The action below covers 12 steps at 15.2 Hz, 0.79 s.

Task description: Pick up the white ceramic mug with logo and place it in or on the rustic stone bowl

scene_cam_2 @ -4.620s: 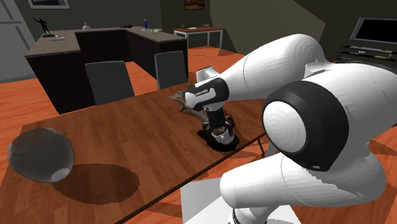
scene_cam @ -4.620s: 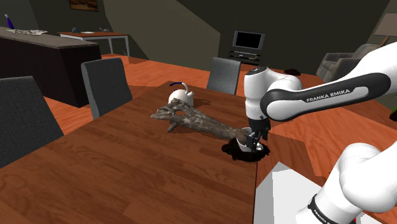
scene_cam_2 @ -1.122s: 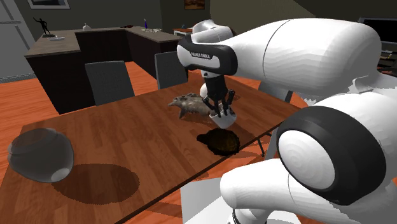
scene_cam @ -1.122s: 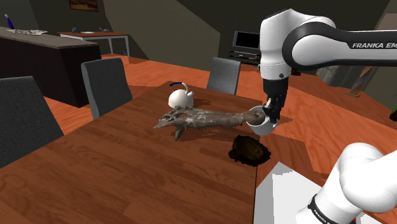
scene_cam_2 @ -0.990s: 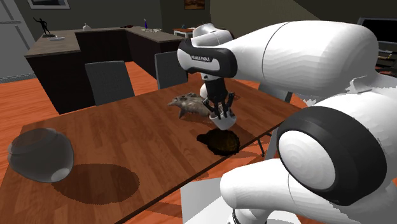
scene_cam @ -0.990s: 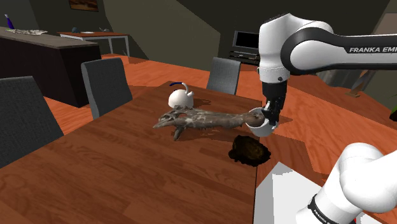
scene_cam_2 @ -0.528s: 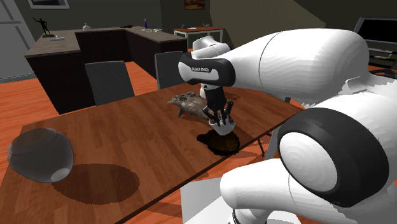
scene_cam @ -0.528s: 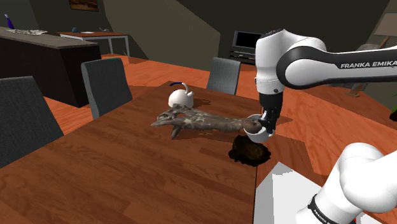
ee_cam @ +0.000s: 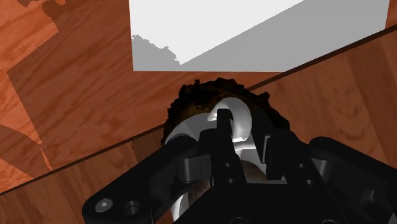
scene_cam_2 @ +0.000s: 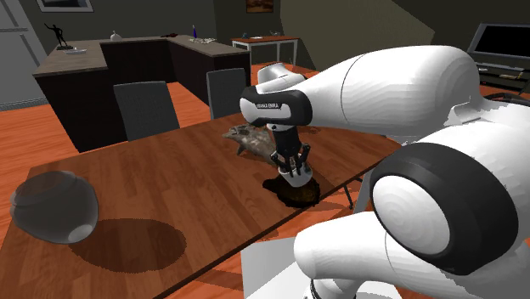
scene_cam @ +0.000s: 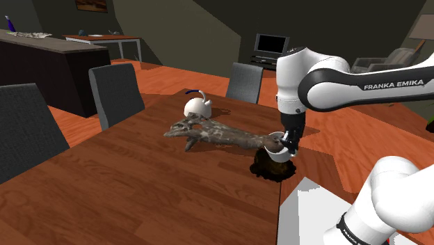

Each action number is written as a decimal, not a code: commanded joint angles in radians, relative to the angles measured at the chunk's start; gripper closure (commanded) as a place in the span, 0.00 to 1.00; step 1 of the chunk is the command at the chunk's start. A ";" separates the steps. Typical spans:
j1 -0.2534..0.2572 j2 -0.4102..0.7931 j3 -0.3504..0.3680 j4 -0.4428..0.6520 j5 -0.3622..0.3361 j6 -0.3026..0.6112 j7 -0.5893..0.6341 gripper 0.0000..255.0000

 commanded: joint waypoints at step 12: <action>-0.001 0.002 0.000 0.000 0.000 0.007 0.000 0.00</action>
